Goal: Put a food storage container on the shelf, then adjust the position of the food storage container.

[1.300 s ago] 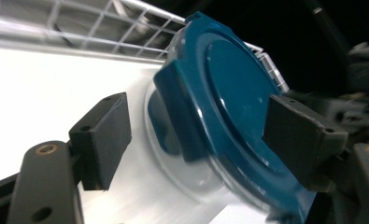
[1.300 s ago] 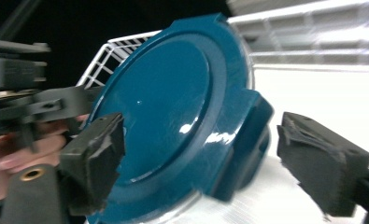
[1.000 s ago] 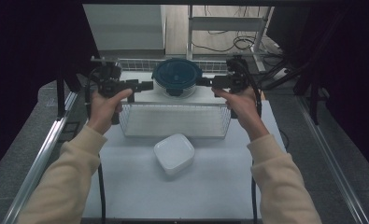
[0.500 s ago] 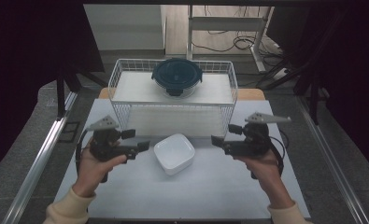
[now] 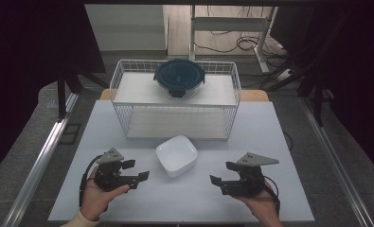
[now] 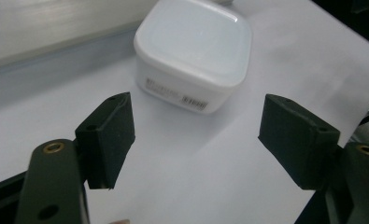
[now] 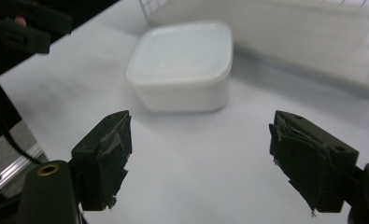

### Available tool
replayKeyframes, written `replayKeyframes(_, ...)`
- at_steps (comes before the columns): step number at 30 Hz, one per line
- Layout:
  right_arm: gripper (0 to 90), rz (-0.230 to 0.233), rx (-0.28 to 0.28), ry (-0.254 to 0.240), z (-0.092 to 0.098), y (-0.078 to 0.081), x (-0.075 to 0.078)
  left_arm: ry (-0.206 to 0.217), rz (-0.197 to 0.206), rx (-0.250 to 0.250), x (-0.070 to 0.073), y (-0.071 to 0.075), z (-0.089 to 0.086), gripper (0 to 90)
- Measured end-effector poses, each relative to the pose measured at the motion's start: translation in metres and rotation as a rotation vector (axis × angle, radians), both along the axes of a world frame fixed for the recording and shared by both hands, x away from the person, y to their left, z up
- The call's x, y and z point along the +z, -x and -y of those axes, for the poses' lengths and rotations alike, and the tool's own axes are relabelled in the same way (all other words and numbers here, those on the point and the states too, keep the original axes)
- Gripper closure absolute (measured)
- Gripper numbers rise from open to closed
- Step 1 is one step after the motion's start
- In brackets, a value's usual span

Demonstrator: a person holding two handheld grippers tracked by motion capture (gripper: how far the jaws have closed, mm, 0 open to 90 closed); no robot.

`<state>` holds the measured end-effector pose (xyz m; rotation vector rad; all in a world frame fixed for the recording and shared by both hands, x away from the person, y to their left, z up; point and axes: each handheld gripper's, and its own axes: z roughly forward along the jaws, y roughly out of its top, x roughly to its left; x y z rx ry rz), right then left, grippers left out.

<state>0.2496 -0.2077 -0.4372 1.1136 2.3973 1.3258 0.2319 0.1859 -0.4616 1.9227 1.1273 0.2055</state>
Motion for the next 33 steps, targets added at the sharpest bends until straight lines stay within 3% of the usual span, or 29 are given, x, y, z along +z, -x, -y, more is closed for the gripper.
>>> replayKeyframes(3, 21.6, -0.016, -0.006, 0.018, 0.002, 0.004, -0.011, -0.003, -0.010, 0.010, -0.005, 0.001, -0.003, 26.3)
replayKeyframes(9, 22.4, -0.035, -0.021, 0.010, 0.008, 0.003, -0.018, -0.009, -0.028, 0.026, -0.011, -0.001, -0.009, 26.5)
replayKeyframes(10, 22.3, -0.061, -0.015, -0.021, 0.010, 0.003, -0.018, -0.007, -0.028, 0.028, -0.011, -0.001, -0.009, 26.9)
replayKeyframes(12, 22.3, -0.062, -0.014, -0.025, 0.010, 0.003, -0.018, -0.004, -0.027, 0.030, -0.011, 0.000, -0.009, 26.9)
replayKeyframes(21, 22.3, -0.039, -0.018, -0.005, 0.013, 0.001, -0.015, -0.002, -0.019, 0.033, -0.010, 0.002, -0.010, 27.0)
replayKeyframes(27, 22.4, -0.063, -0.027, -0.004, 0.018, -0.001, -0.018, -0.002, -0.026, 0.029, -0.011, -0.002, -0.008, 27.5)
replayKeyframes(33, 22.6, -0.068, -0.038, -0.010, 0.021, -0.002, -0.017, 0.004, 0.003, 0.016, 0.000, -0.012, -0.001, 30.1)
